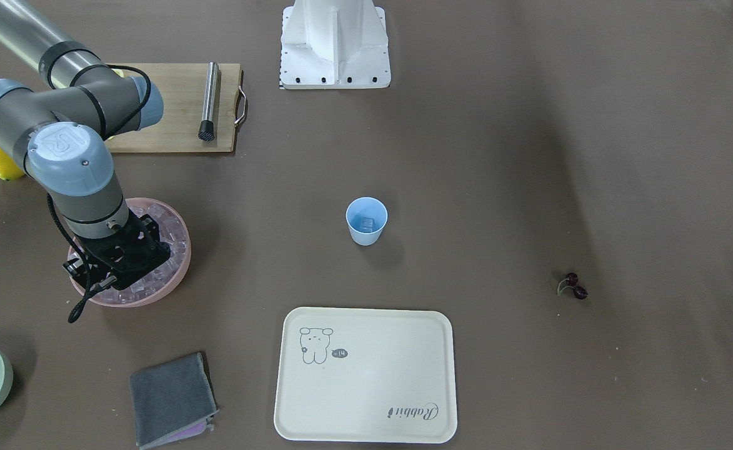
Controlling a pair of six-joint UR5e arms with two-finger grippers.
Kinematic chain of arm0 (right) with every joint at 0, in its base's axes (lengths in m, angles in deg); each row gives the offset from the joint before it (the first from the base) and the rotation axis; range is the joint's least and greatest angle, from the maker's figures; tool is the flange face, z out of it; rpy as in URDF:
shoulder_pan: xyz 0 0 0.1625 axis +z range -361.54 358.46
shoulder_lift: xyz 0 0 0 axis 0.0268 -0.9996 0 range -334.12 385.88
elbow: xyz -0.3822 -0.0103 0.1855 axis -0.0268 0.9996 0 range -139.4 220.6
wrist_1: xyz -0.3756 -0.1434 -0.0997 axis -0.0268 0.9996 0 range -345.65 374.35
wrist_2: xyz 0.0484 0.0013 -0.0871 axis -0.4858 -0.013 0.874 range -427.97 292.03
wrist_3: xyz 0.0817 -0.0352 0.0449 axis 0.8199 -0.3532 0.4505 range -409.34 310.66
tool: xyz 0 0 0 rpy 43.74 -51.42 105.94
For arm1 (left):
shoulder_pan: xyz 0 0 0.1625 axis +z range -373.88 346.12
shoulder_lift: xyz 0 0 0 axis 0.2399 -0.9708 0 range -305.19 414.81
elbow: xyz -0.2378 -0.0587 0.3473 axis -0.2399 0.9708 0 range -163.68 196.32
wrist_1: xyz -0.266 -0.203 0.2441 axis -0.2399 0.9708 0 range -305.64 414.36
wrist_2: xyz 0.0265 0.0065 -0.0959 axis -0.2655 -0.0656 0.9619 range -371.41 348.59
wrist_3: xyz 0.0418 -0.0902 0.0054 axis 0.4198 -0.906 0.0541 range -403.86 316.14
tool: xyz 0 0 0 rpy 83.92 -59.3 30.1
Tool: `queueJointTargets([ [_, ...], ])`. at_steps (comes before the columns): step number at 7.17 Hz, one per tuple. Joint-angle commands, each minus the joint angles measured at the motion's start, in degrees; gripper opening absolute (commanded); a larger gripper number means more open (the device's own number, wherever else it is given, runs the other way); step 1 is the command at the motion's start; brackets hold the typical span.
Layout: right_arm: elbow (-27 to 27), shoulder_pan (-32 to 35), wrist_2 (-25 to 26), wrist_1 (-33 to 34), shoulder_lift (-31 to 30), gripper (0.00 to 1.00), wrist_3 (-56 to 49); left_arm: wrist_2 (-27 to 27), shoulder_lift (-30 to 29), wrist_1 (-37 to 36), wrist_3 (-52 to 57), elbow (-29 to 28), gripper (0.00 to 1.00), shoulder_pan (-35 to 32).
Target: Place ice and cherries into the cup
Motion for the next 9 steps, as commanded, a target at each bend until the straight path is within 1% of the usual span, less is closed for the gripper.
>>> queueJointTargets([
  [1,-0.18,-0.65,1.18,0.0,-0.47,0.76,0.31,0.0,0.0,0.0,-0.02,0.01,0.98,0.0],
  [2,-0.01,-1.17,1.54,0.0,-0.55,0.69,0.92,0.0,0.17,0.0,-0.02,0.01,0.98,0.0],
  [3,-0.44,-1.18,1.89,0.0,-0.47,0.56,2.06,0.0,0.17,0.0,-0.02,0.01,0.98,0.0],
  [4,-0.54,-1.61,1.89,0.0,-0.2,0.47,2.5,0.0,0.26,0.0,-0.02,0.01,0.98,0.0],
  [5,-0.62,-1.7,1.89,0.0,-0.2,0.46,2.77,0.0,0.26,0.0,0.07,-0.25,0.98,0.09],
  [7,-0.71,-2.05,2.76,0.0,-0.38,0.37,3.82,0.09,0.43,0.7,-0.02,-0.52,0.98,0.0],
  [8,-0.8,-2.4,3.12,0.0,-0.38,0.36,4.26,0.0,0.44,0.71,0.07,-0.6,0.98,0.09],
  [9,-0.8,-2.49,3.56,0.0,-0.38,0.37,4.35,0.09,0.44,0.71,0.07,-0.78,0.98,0.09],
])
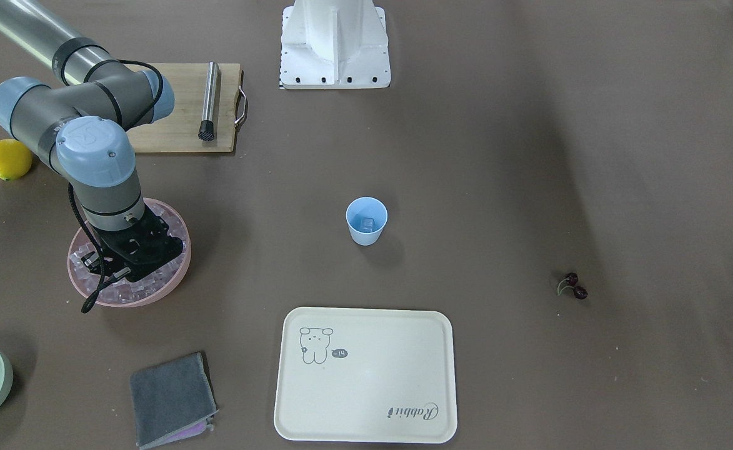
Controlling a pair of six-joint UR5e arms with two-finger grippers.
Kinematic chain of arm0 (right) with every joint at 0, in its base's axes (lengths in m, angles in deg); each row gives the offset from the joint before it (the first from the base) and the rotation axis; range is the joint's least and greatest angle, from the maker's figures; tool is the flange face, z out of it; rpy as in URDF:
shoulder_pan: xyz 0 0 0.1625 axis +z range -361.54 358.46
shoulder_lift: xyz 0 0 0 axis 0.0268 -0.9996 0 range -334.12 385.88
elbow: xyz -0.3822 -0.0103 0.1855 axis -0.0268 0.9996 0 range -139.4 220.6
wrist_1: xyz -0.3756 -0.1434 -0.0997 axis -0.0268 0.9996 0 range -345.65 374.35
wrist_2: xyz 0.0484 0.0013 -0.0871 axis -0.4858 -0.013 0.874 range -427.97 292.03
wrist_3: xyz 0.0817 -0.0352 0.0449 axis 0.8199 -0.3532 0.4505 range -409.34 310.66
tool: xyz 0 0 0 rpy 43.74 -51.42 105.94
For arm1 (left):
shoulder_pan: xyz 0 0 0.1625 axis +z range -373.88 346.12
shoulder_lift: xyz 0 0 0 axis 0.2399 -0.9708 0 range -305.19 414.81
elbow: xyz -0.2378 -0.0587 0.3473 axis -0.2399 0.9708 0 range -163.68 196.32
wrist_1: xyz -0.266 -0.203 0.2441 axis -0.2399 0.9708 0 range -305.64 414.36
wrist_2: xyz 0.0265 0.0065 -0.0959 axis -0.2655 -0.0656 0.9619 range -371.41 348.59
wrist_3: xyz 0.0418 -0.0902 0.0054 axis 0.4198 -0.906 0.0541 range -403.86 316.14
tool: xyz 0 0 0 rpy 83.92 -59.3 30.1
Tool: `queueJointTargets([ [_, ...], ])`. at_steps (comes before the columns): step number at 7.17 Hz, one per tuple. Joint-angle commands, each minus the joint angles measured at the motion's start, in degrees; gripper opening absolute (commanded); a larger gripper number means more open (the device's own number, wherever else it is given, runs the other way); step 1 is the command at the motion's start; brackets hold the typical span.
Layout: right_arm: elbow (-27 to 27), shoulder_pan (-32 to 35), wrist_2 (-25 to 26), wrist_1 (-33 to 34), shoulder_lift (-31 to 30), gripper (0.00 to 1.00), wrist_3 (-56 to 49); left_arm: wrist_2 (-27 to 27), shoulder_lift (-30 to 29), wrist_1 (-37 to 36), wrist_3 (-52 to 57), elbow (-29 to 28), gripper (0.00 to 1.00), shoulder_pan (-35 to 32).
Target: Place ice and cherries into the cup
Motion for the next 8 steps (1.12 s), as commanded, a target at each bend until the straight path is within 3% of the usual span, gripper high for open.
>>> queueJointTargets([
  [1,-0.04,-0.48,0.63,0.0,-0.2,0.61,0.33,0.05,0.03,0.13,0.02,-0.17,0.98,0.04],
  [2,-0.04,-0.57,0.63,0.0,-0.11,0.74,0.24,0.05,0.11,0.13,0.02,-0.26,0.98,0.04],
  [3,-0.04,-0.66,0.63,0.0,-0.2,0.78,0.24,0.05,0.11,0.31,0.02,-0.26,0.98,0.04],
  [6,-0.13,-0.92,0.71,-0.08,-0.38,0.76,0.33,-0.04,1.43,2.24,-0.07,-0.18,0.98,0.04],
  [7,-0.48,-0.92,0.71,0.0,-0.46,0.63,0.33,-0.04,1.43,2.24,-0.07,-0.26,0.98,0.04],
  [8,-0.48,-0.92,0.71,0.0,-0.46,0.3,0.94,-0.04,1.43,2.24,-0.07,-0.26,0.98,0.04],
])
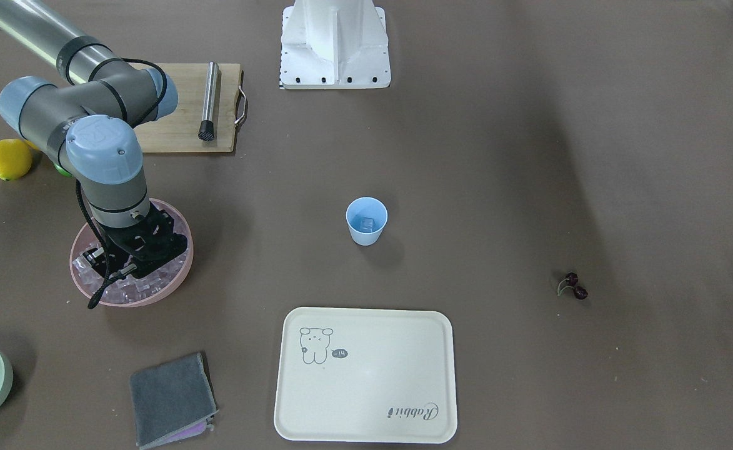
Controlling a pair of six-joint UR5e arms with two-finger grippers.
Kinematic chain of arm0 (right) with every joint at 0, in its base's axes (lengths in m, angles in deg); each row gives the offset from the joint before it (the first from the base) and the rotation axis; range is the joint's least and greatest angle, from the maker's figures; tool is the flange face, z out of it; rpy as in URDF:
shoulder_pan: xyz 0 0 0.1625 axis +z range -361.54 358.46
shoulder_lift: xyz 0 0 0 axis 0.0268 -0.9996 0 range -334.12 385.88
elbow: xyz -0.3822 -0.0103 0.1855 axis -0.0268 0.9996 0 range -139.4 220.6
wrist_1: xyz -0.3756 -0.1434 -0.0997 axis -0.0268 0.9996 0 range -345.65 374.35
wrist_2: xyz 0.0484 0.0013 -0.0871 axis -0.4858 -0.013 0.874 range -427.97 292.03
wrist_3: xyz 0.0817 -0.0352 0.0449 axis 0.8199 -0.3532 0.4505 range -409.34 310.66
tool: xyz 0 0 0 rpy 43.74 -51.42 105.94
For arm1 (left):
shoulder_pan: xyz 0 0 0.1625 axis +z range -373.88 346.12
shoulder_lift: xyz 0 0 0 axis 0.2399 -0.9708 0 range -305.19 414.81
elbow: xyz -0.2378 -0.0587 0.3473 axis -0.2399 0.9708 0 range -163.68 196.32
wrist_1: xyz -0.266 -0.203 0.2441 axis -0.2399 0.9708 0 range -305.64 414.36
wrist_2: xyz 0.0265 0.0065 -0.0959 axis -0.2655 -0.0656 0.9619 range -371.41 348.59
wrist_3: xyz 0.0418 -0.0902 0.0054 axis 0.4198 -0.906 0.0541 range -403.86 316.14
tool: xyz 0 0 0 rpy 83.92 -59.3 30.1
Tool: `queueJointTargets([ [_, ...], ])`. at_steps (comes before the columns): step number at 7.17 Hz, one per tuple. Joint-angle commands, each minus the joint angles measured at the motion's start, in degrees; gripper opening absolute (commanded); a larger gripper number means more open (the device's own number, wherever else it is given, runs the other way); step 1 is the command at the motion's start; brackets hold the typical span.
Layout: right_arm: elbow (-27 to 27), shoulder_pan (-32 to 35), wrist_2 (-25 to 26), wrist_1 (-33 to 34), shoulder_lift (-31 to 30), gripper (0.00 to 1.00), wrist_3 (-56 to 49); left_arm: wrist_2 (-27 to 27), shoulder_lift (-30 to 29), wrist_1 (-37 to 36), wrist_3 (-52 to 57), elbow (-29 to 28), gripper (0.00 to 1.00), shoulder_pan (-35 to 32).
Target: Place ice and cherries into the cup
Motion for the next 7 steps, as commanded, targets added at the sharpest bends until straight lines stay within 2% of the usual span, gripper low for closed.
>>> queueJointTargets([
  [1,-0.13,-0.02,0.09,0.02,0.05,0.14,0.47,0.0,0.05,0.11,-0.01,-0.03,0.98,0.0],
  [4,-0.13,-0.19,0.7,0.02,-0.04,0.0,0.47,0.0,0.32,0.19,-0.01,-0.12,0.98,0.0],
  [5,-1.61,-0.19,0.62,0.1,0.05,0.0,0.56,0.0,0.32,0.11,-0.01,-0.12,0.98,0.0],
  [6,-6.15,0.5,-0.17,3.06,0.23,0.0,0.56,0.0,0.32,0.11,0.08,-0.12,0.98,0.0],
  [7,-10.11,1.55,-2.44,10.66,2.23,0.0,0.65,0.08,0.32,0.19,-0.01,-0.12,0.98,0.0],
])
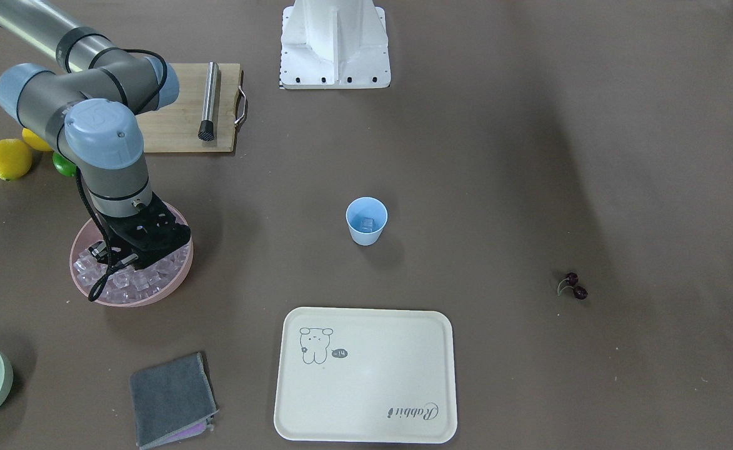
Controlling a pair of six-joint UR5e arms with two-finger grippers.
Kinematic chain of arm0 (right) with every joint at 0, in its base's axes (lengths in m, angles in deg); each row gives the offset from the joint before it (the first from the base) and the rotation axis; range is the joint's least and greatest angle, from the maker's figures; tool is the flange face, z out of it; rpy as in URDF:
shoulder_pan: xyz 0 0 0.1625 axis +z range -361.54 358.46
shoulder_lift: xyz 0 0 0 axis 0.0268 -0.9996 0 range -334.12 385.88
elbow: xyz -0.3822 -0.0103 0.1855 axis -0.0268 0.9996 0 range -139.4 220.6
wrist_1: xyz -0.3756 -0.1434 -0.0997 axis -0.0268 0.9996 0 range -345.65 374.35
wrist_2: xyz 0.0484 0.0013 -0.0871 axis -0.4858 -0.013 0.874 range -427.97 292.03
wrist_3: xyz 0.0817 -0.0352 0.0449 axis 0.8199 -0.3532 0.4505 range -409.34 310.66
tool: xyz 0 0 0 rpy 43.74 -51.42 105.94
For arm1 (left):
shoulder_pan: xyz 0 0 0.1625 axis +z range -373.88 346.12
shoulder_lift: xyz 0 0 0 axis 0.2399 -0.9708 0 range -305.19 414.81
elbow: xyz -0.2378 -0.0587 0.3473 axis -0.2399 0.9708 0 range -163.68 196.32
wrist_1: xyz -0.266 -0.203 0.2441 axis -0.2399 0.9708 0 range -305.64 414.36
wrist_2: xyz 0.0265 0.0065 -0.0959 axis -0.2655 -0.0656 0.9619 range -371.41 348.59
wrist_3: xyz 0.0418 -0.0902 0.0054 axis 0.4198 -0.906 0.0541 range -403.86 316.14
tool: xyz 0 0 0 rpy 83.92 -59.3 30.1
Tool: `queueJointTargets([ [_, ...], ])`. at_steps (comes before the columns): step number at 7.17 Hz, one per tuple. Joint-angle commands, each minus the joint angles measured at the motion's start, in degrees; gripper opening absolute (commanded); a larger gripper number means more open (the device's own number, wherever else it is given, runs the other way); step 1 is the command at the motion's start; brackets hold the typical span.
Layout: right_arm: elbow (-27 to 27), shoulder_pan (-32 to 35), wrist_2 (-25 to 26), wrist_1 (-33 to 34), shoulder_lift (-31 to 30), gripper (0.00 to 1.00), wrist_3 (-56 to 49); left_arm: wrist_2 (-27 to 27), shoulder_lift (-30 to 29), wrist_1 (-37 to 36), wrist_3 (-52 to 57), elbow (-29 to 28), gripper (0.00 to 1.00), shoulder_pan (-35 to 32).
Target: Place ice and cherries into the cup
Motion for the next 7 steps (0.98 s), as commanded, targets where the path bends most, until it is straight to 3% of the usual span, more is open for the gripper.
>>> queueJointTargets([
  [1,-5.38,1.92,-2.73,10.81,4.95,0.0,0.08,0.24,0.0,0.06,-0.04,0.0,0.98,0.0],
  [3,-0.68,-0.68,-3.87,11.29,13.98,0.0,9.86,0.42,0.0,0.06,-0.04,0.26,0.98,0.0],
  [5,10.56,-5.34,-3.53,9.64,26.9,0.0,19.99,0.51,0.27,2.07,-0.21,0.52,0.98,0.0],
  [7,17.35,-10.08,-2.74,-2.19,30.02,0.0,30.1,0.25,-0.52,2.17,-0.21,0.44,0.98,2.0],
])
